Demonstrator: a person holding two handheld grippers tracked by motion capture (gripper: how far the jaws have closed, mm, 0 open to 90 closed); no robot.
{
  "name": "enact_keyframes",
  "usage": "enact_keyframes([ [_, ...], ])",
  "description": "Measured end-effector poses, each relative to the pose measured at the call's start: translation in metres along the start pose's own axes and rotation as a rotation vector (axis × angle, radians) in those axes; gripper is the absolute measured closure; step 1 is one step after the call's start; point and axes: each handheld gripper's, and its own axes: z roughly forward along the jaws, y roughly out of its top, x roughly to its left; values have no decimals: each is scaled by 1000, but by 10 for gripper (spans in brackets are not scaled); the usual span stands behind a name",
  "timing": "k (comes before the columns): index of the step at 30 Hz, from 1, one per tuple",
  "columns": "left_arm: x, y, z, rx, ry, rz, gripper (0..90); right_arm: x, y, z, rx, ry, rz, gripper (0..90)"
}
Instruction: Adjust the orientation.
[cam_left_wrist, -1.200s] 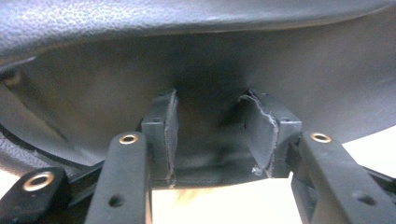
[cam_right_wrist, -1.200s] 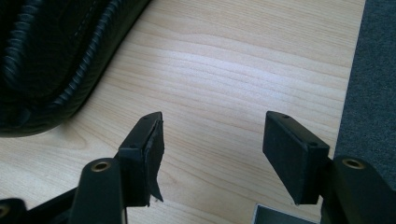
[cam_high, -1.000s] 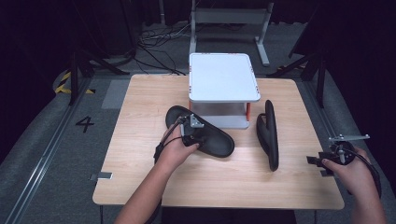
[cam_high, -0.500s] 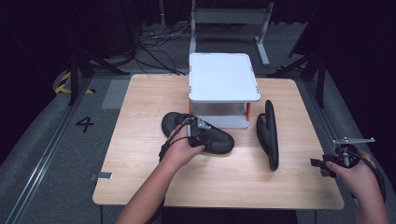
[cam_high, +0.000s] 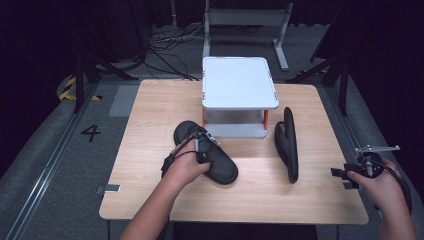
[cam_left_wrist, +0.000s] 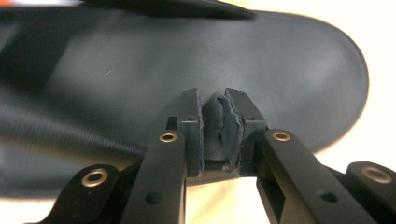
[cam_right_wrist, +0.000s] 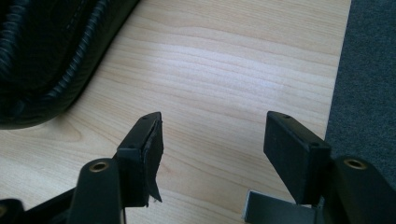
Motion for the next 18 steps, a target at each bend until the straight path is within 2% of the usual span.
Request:
enact_keyframes([
  [2,4,-9,-6,21,-6,-23,761,1,2,2,1,7,-6,385],
  [5,8,-14,-12,-35,-34,-40,663,6,7,5,3,18,-19,385],
  [7,9,-16,-17,-78,-30,-50,591,8,10,7,2,25,-27,384],
  [8,11,-17,-22,-137,-25,-63,533,9,11,7,1,26,-31,384],
  [10,17,-18,-31,-224,3,-94,442,9,12,8,-2,28,-33,384],
  [11,22,-20,-35,-258,27,-107,403,8,13,8,-1,29,-33,383],
  [12,22,-20,-35,-258,27,-107,367,8,13,9,0,29,-30,384],
  [13,32,-23,-39,-288,72,-148,345,8,12,9,3,28,-26,383],
  [14,37,-24,-38,-284,94,-172,343,7,12,9,3,26,-27,383],
  [16,42,-26,-34,-274,107,-185,345,7,11,10,4,25,-24,383],
  [18,49,-26,-21,-242,69,-207,346,7,10,10,6,24,-23,382],
])
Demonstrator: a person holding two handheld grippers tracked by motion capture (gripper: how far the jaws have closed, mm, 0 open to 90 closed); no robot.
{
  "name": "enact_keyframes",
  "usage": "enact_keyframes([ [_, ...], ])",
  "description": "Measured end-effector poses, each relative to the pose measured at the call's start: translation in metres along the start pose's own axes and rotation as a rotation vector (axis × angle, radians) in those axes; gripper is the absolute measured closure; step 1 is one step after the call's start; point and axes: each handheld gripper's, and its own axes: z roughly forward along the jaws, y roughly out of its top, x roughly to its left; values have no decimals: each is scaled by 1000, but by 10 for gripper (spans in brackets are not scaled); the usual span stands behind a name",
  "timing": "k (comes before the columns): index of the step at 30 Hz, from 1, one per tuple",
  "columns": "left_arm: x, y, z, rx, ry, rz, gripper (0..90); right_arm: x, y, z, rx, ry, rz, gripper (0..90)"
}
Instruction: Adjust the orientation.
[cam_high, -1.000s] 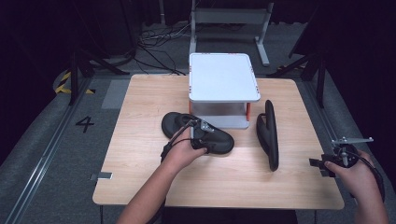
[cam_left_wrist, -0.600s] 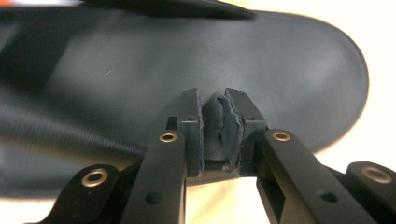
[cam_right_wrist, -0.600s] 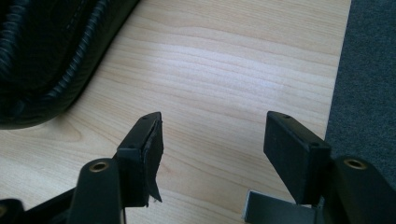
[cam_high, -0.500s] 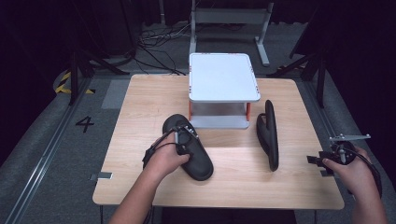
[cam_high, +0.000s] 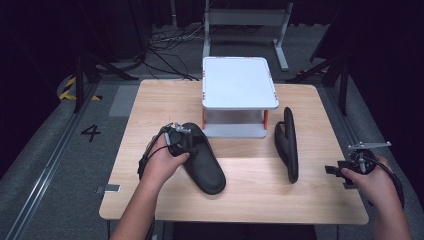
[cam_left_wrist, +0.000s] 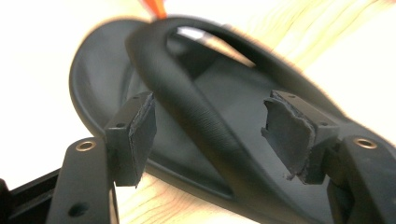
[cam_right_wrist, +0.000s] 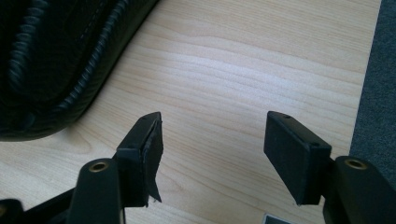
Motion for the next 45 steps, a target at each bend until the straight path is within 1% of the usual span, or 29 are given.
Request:
enact_keyframes([
  [1,2,-1,5,10,-15,-13,344,0,-1,0,1,1,-1,381],
  [3,5,0,13,30,-21,-24,334,-1,-3,-2,3,0,6,380],
  [4,6,0,15,40,-29,-29,392,-2,-4,-3,1,-4,8,380],
  [5,8,0,16,46,-30,-45,434,-3,-6,-4,0,-8,12,380],
  [6,8,0,16,46,-30,-45,465,-3,-6,-4,0,-8,12,380],
  [7,8,1,16,43,-37,-65,465,-4,-8,-5,-2,-14,20,380],
  [9,9,2,14,45,-34,-84,491,-5,-9,-7,-1,-18,27,380],
  [11,8,3,12,41,-37,-89,511,-7,-11,-8,-5,-20,28,380],
  [14,0,5,5,26,-59,-75,527,-7,-10,-8,-7,-18,28,380],
  [15,-4,6,3,20,-56,-67,543,-7,-10,-8,-4,-19,27,380],
  [16,-4,6,3,20,-56,-67,555,-7,-10,-8,-4,-19,27,380],
  [17,-7,7,1,22,-50,-48,555,-7,-9,-8,-6,-17,23,380],
  [19,-18,9,-2,6,-69,-25,562,-6,-8,-8,-10,-16,21,380],
  [20,-18,9,-2,6,-69,-25,574,-6,-8,-8,-10,-16,21,380],
  [22,-29,11,-2,19,-90,10,595,-5,-7,-7,-11,-12,17,380],
  [24,-38,11,1,33,-111,25,631,-4,-6,-6,-5,-11,16,380],
  [26,-45,12,3,38,-130,24,641,-4,-6,-5,-6,-10,9,380],
  [27,-49,12,4,45,-129,22,619,-4,-6,-5,-7,-11,9,380],
  [30,-56,13,6,55,-146,17,624,-4,-6,-6,-4,-11,16,380],
  [32,-58,12,8,57,-139,28,594,-5,-7,-5,-2,-10,18,380],
  [34,-57,12,6,52,-142,23,564,-5,-7,-5,-3,-9,18,380],
  [35,-56,12,3,49,-137,16,564,-5,-7,-5,-3,-9,18,380],
  [37,-52,12,-6,39,-120,19,512,-5,-6,-6,-5,-8,16,380],
  [39,-46,11,-16,23,-115,4,512,-5,-6,-7,-10,-9,16,380],
  [40,-42,9,-20,38,-109,-15,521,-5,-6,-7,-12,-9,17,380],
  [41,-38,6,-21,71,-92,-26,547,-6,-5,-8,-13,-14,17,380],
  [43,-32,-2,-19,194,-34,-17,586,-6,-5,-8,-20,-15,20,380],
  [44,-31,-5,-17,228,-17,-17,606,-6,-4,-8,-18,-12,19,380],
  [45,-30,-11,-14,277,-6,-10,632,-6,-4,-8,-18,-10,18,380],
])
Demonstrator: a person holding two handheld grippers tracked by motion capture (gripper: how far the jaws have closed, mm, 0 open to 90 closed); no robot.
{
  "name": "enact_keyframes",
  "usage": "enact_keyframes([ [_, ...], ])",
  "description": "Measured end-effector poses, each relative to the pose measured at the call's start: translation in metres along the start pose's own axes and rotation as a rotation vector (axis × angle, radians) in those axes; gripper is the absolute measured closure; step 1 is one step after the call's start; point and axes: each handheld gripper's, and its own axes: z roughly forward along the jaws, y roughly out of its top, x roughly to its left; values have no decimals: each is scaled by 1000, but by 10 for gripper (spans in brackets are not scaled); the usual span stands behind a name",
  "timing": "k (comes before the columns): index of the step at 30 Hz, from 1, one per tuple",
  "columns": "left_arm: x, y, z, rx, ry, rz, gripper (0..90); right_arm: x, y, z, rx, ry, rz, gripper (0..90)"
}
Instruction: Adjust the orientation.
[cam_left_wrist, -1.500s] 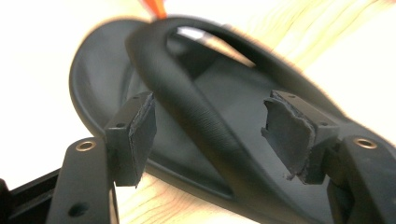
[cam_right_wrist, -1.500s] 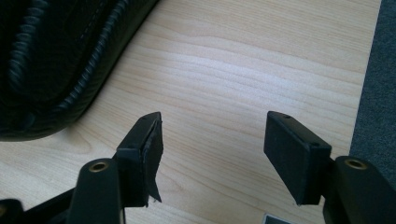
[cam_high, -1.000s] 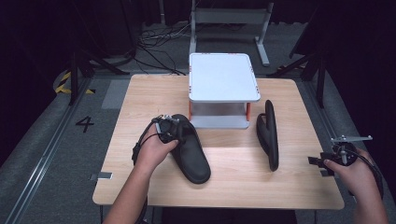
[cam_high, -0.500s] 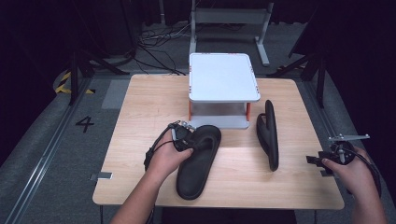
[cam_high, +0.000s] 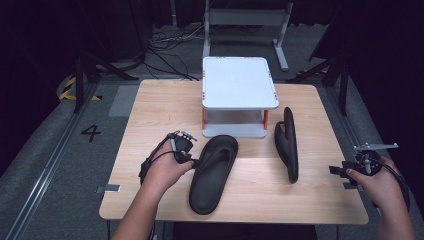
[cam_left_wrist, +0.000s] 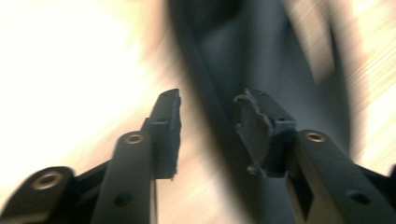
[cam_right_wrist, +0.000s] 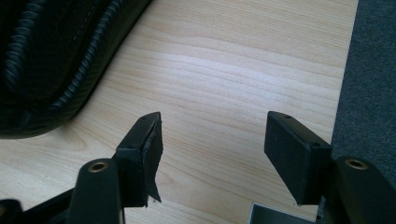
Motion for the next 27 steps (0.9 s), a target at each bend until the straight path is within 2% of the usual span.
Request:
enact_keyframes([
  [1,-1,-4,5,45,-1,8,681,0,1,0,0,-1,-6,380],
  [3,-5,-7,8,94,-19,1,719,1,2,1,-3,2,-7,380],
  [6,-12,-10,10,144,-45,14,736,3,4,2,-3,6,-15,380],
  [8,-13,-10,10,147,-48,12,754,3,5,3,-3,8,-16,380],
  [9,-17,-11,8,149,-64,-8,754,3,5,3,-3,8,-18,380],
  [11,-19,-11,6,148,-75,-14,752,4,7,4,-5,12,-23,380],
  [13,-24,-11,4,148,-86,-39,742,4,8,4,-6,12,-28,380],
  [15,-27,-11,3,141,-96,-33,716,6,9,4,-3,11,-31,380],
  [17,-30,-11,2,130,-134,-41,687,9,12,1,-22,5,-51,382],
  [20,-34,-12,2,128,-132,-30,706,21,19,-6,-64,15,-86,385],
  [24,-34,-13,2,127,-144,-30,708,32,24,-11,-81,18,-115,385],
  [25,-36,-15,1,116,-189,-28,695,39,27,-13,-94,20,-141,394],
  [26,-36,-15,1,116,-189,-28,636,39,27,-13,-94,20,-141,394],
  [27,-39,-15,1,106,-272,-34,636,43,29,-14,-101,26,-151,395],
])
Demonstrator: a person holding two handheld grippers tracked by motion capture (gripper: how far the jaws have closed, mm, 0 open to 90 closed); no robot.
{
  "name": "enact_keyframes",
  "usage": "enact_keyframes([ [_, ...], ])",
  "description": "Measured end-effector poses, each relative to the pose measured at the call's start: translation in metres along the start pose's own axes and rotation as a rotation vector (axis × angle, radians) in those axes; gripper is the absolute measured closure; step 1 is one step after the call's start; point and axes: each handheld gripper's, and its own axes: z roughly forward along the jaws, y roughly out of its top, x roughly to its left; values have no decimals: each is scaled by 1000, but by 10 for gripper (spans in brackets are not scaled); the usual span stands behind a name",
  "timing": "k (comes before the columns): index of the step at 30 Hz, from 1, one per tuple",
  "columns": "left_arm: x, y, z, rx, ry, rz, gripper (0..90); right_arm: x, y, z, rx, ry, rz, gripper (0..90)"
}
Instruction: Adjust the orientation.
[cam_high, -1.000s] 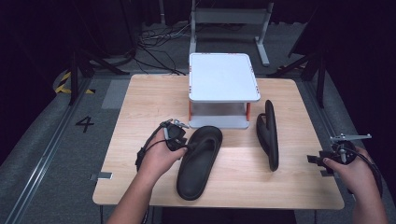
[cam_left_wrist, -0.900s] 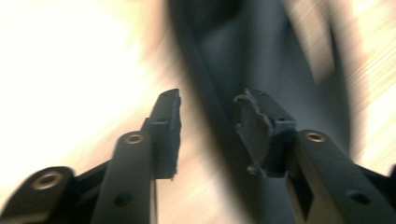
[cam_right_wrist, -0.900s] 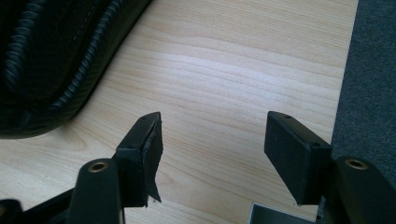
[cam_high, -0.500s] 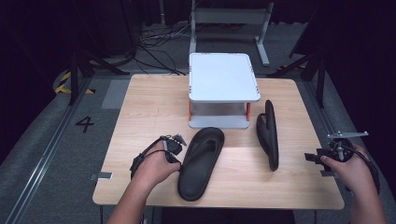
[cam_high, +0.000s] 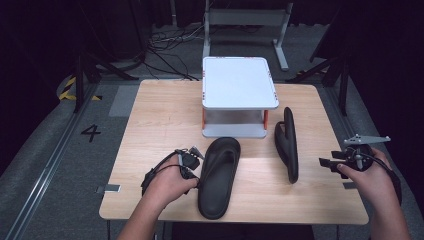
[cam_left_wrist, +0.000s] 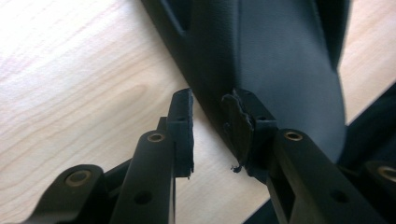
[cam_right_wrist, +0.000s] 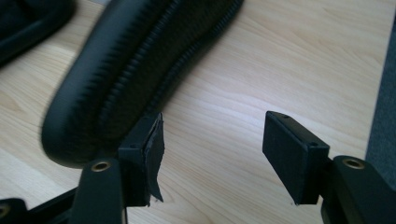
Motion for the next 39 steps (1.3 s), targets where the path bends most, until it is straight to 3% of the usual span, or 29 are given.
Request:
enact_keyframes([
  [1,-4,0,1,10,-26,8,621,5,3,-1,-9,10,-13,397],
  [2,-6,0,2,8,1,14,568,8,6,-2,-19,20,-23,398],
  [3,-8,-1,2,7,14,18,594,12,9,-3,-31,29,-36,399],
  [8,-8,-4,2,-20,4,14,589,23,17,-4,-56,47,-66,406],
  [15,-8,-11,3,-45,-9,13,568,36,28,11,-72,91,-102,411],
  [17,-7,-15,3,-44,-24,11,565,39,32,15,-77,102,-114,411],
  [20,-10,-20,6,-32,-114,20,569,46,39,21,-96,118,-130,417],
  [22,-15,-22,10,-34,-127,49,552,50,43,27,-101,128,-150,430],
  [26,-16,-26,3,-71,-74,66,537,54,48,38,-79,139,-192,476],
  [29,-10,-30,-11,-130,-33,69,513,54,51,42,-83,149,-189,481],
  [31,-2,-31,-21,-180,25,70,483,53,53,44,-88,144,-184,481],
  [32,-2,-31,-21,-180,25,70,471,53,53,44,-88,144,-184,481],
  [35,16,-33,-33,-246,105,58,449,50,55,46,-99,132,-179,494],
  [39,29,-35,-39,-288,144,35,422,51,55,46,-108,133,-189,538],
])
